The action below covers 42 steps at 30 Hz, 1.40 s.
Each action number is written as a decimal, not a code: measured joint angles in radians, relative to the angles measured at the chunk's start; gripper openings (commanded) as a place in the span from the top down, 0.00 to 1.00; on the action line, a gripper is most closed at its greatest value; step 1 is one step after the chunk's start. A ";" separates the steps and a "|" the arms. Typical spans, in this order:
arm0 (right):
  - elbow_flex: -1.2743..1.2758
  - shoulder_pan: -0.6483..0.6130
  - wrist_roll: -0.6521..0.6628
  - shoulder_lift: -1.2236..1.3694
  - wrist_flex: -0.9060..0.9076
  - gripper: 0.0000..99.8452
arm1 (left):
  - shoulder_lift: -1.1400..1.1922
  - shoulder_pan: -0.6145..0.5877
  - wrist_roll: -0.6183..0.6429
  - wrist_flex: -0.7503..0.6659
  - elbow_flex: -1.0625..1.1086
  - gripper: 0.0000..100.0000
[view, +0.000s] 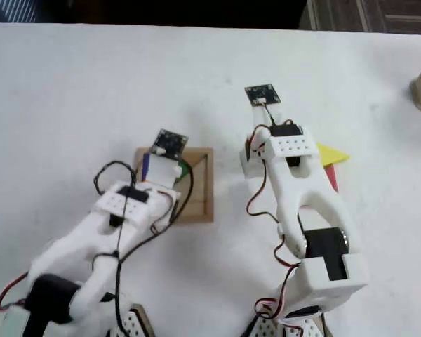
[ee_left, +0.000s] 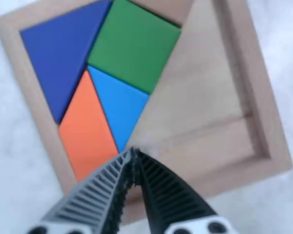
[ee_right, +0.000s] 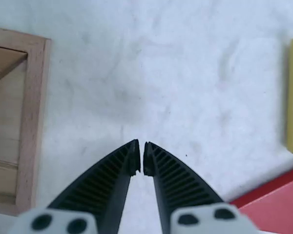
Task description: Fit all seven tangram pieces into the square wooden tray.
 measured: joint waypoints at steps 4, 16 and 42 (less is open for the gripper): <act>0.000 0.000 0.000 0.000 0.000 0.98 | 0.023 -0.002 0.002 0.000 -0.018 0.98; 0.000 0.000 0.000 0.000 0.000 0.98 | -0.104 -0.006 -0.008 -0.003 0.035 0.98; 0.000 0.038 -0.095 -0.038 0.110 0.98 | -0.446 -0.207 -0.009 -0.382 0.270 0.98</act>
